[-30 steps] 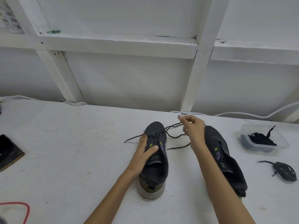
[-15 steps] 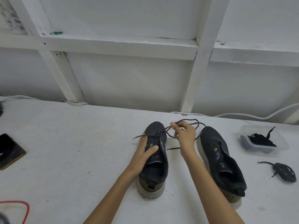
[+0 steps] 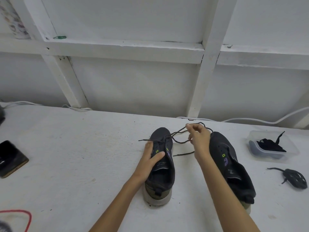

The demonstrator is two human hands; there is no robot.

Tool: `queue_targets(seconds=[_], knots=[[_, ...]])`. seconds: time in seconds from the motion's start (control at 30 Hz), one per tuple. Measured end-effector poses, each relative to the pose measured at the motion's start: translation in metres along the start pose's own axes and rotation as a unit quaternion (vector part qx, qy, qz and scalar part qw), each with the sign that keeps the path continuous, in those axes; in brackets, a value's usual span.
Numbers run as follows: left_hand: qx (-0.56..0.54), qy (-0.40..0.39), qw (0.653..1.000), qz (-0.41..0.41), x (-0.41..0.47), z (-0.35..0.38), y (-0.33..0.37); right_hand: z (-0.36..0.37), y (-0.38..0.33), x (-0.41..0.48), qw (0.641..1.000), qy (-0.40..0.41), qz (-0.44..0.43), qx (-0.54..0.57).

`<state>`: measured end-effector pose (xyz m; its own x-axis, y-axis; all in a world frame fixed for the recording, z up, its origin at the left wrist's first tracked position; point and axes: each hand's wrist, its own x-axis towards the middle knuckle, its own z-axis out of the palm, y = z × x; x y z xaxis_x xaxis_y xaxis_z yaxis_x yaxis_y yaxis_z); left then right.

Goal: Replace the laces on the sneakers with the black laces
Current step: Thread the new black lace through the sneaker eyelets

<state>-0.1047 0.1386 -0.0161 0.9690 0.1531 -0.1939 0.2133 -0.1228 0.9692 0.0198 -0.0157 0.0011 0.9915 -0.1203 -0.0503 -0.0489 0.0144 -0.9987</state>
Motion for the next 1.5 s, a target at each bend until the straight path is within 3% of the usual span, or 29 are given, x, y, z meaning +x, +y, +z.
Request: queue_targets(seconds=[0.13,0.33,0.4,0.53,0.6,0.73,0.83,0.97,1.03,1.17,1.3,1.4,1.5], knots=[[-0.002,0.003,1.0,0.015,0.002,0.0,-0.003,0.008,0.011,-0.02,0.986,-0.125,0.024,-0.109],[-0.009,0.005,1.0,0.007,0.003,0.001,-0.005,0.021,0.018,-0.029,0.983,-0.156,-0.019,-0.099],[-0.007,-0.002,1.0,0.008,0.002,0.002,-0.002,0.019,0.013,-0.023,0.985,-0.136,-0.029,-0.1],[0.006,-0.003,1.0,-0.007,0.003,0.0,-0.006,0.012,0.008,-0.007,0.999,0.019,0.025,0.033],[0.016,-0.001,1.0,-0.012,0.004,-0.001,-0.008,0.011,0.01,-0.012,0.999,-0.005,0.043,0.031],[0.023,0.003,1.0,-0.004,0.004,0.001,-0.005,0.018,0.023,-0.033,0.989,-0.132,0.028,-0.063],[0.023,0.001,1.0,0.004,0.002,0.001,-0.004,0.023,0.024,-0.029,0.99,-0.111,-0.013,-0.091],[0.017,0.0,1.0,-0.001,0.002,0.001,-0.005,0.024,0.015,-0.018,0.999,-0.024,0.038,0.019],[0.015,0.002,1.0,-0.004,0.004,0.0,-0.008,0.02,0.012,-0.018,0.999,-0.002,0.034,0.017],[-0.03,0.056,0.998,0.011,0.009,-0.002,-0.015,0.016,0.025,-0.04,0.998,-0.044,0.041,-0.036],[0.096,0.136,0.983,0.082,0.02,-0.014,-0.019,0.021,0.036,-0.08,0.99,-0.135,0.023,-0.015],[0.213,0.159,0.957,0.119,0.031,-0.023,-0.014,0.025,0.03,-0.093,0.977,-0.197,0.048,0.064],[0.332,0.148,0.919,0.151,0.041,-0.028,-0.008,0.025,0.029,-0.097,0.969,-0.225,0.075,0.07]])
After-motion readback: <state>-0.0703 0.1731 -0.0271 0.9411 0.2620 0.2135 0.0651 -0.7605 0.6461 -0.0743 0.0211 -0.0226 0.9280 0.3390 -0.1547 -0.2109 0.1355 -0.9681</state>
